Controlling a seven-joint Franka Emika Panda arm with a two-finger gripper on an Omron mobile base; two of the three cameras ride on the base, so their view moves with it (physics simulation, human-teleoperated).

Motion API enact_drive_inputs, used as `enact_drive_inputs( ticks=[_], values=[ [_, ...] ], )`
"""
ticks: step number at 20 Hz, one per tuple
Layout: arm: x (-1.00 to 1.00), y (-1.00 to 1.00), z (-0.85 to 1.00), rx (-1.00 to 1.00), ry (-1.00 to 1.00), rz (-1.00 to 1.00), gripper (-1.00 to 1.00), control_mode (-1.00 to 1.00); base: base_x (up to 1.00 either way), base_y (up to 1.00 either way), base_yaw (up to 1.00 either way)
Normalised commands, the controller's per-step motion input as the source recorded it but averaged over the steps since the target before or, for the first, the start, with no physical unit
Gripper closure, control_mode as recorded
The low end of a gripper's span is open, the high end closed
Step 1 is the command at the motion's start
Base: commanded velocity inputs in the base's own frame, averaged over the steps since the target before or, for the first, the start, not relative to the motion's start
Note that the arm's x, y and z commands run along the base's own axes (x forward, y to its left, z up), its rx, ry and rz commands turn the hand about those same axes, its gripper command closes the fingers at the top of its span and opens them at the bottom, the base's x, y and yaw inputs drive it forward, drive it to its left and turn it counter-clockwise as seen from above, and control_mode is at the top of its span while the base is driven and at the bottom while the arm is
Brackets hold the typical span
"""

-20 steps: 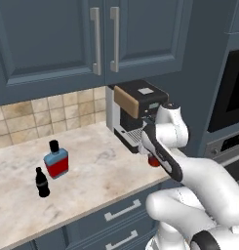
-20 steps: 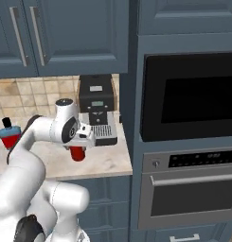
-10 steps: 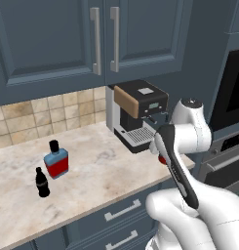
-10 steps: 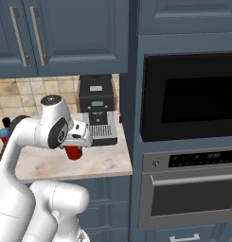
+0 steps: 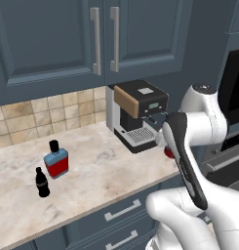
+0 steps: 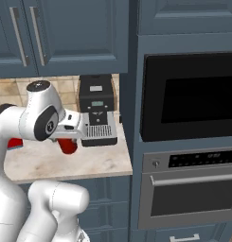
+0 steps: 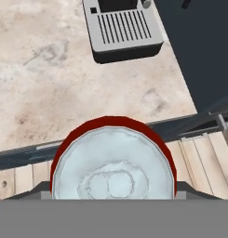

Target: Move the drinks to the dining counter.

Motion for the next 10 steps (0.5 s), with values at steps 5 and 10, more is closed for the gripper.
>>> enact_drive_inputs(
  ticks=[5,10],
  values=[
    [-0.01,-0.01,0.07,0.00,0.01,0.00,1.00,-1.00,0.00,0.00,0.00],
    [0.00,0.00,0.00,0.00,0.00,0.00,1.00,-1.00,0.00,0.00,0.00]
  ],
)
